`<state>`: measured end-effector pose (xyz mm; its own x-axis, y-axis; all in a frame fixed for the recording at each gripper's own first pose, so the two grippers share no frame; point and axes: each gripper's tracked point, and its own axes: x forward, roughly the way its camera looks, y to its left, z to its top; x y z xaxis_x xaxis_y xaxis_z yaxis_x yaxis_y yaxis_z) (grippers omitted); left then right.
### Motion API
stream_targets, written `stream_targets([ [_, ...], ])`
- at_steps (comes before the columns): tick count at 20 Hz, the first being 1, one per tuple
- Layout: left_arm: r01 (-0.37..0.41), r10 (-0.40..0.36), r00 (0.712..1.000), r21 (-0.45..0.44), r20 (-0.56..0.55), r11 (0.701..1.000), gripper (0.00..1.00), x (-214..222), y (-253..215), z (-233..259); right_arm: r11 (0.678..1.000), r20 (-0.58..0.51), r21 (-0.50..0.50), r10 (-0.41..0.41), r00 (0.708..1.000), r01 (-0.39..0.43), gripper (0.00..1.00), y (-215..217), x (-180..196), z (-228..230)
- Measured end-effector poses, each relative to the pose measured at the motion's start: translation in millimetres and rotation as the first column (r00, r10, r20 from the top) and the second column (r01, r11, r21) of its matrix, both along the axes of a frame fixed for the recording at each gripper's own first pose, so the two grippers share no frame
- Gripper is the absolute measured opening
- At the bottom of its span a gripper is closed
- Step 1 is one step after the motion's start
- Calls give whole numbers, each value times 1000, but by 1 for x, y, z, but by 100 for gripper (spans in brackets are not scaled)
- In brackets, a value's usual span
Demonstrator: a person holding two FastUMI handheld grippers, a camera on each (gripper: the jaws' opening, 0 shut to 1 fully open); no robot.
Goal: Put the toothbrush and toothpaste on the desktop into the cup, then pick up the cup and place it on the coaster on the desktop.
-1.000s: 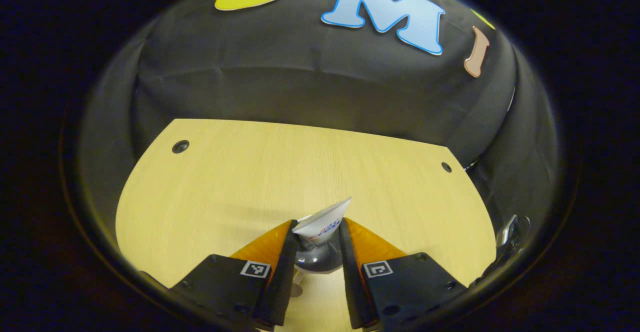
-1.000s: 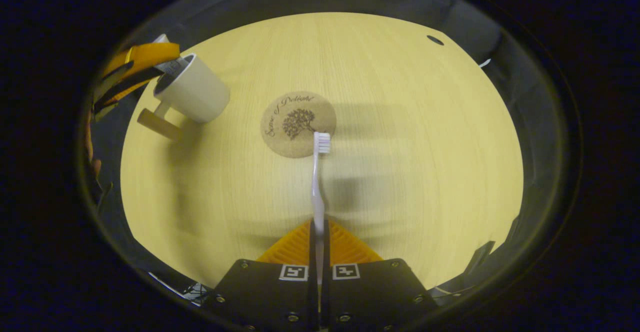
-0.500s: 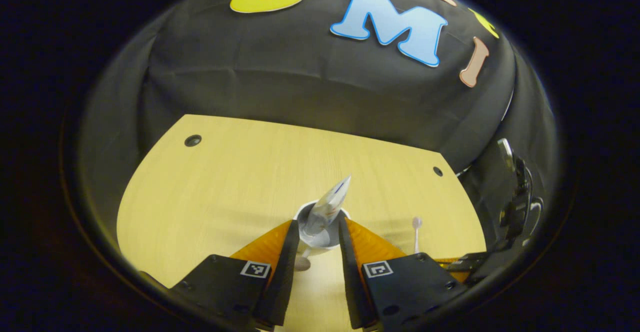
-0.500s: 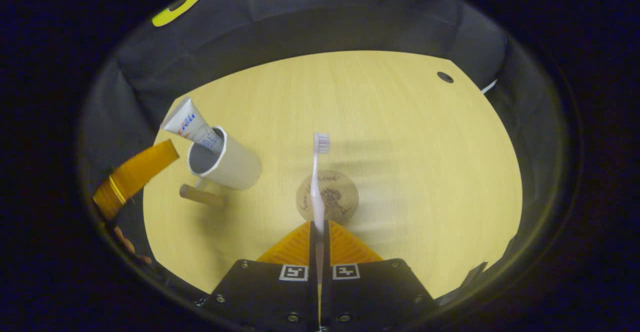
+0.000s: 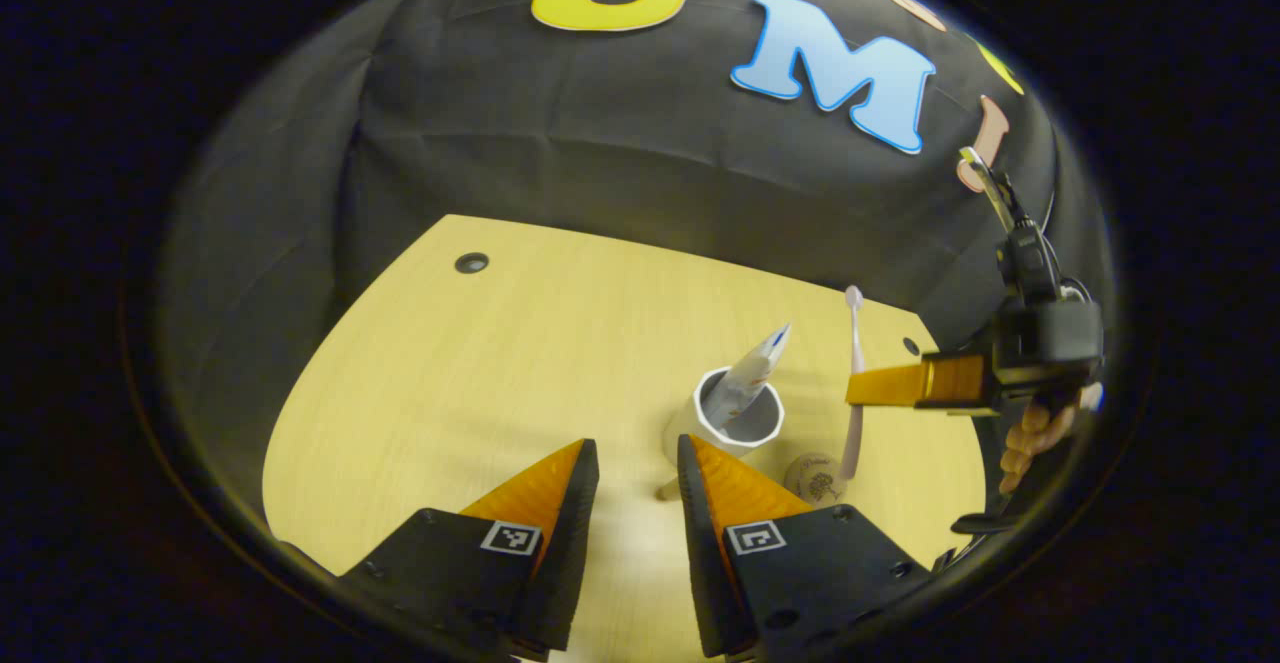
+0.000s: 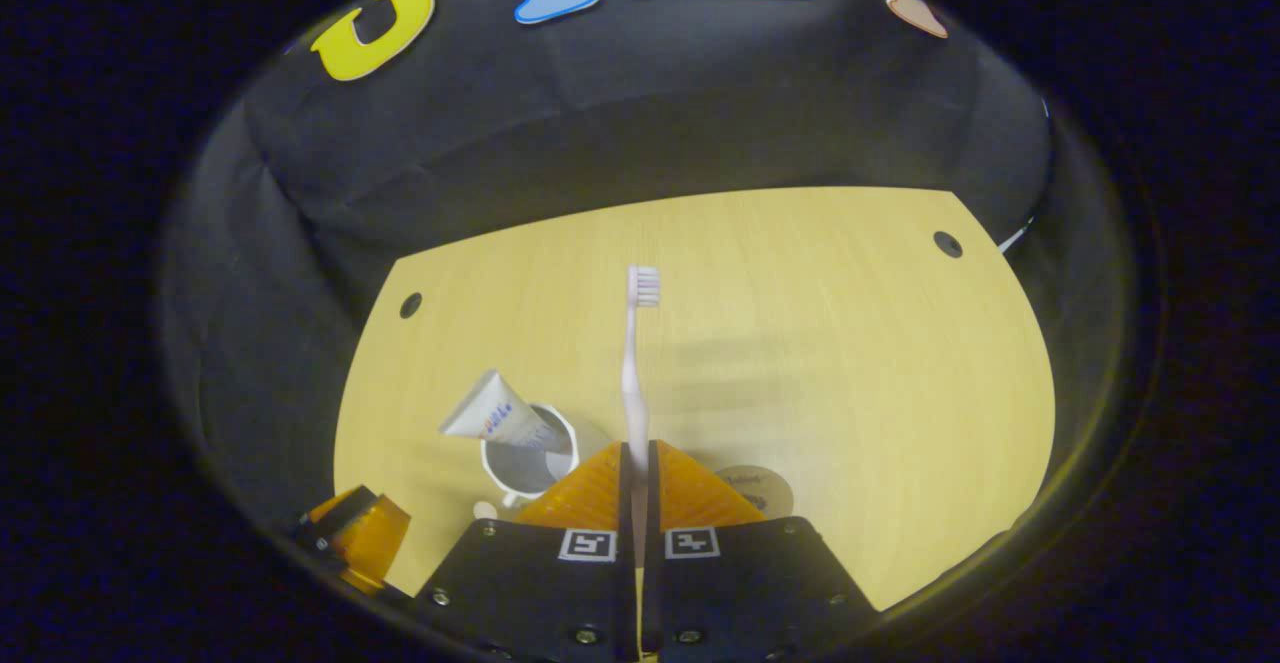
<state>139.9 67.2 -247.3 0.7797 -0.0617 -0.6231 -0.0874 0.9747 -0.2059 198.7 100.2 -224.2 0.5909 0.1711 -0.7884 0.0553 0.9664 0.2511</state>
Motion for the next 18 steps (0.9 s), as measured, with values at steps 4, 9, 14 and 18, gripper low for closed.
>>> stream_targets([
  [4,-101,101,995,-3,-14,995,48,-33,35,4,999,77,53,-11,997,7,3,20,28,15],
  [9,-213,214,976,23,-31,977,53,-79,80,12,998,126,63,-36,991,28,3,37,43,0],
  [14,-271,272,960,27,-59,962,58,-103,91,31,996,169,76,-61,984,49,3,44,47,-16],
  [18,-250,251,965,32,-71,968,58,-91,84,44,993,182,97,-83,980,66,6,44,42,-25],
])
